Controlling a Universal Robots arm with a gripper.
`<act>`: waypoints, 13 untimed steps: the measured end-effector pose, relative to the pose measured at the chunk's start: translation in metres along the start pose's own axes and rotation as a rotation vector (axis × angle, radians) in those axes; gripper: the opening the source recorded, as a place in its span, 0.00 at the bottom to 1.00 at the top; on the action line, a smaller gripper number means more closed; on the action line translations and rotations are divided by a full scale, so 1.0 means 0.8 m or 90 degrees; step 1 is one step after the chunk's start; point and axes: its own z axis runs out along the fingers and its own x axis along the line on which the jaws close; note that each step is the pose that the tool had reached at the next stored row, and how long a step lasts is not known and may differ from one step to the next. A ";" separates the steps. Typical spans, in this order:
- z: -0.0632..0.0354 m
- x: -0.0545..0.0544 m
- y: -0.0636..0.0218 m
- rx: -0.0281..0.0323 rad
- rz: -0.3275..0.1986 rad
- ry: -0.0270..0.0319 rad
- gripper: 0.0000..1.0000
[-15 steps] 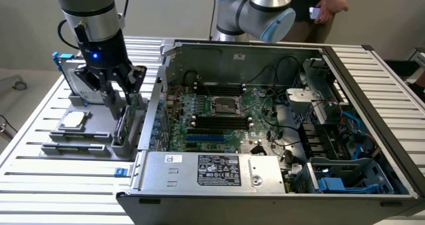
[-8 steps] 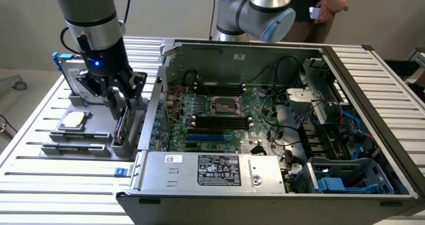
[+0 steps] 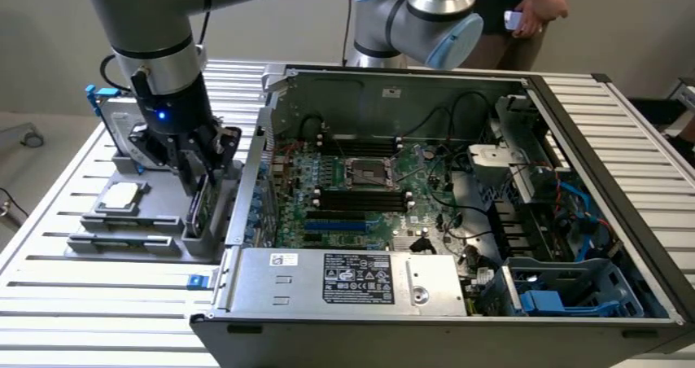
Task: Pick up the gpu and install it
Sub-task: 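Pick up the gpu and move the gpu toward the slot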
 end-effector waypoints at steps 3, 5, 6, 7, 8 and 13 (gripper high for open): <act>0.007 0.000 0.000 0.0000 0.000 0.0000 0.44; 0.011 0.000 -0.001 0.0005 0.000 0.0001 0.44; 0.012 0.000 -0.001 0.0005 0.000 0.0000 0.44; 0.012 0.000 -0.001 0.0006 0.000 0.0001 0.44; 0.012 0.000 -0.001 0.0006 0.000 0.0001 0.44; 0.012 -0.001 -0.001 0.0004 0.001 -0.0001 0.44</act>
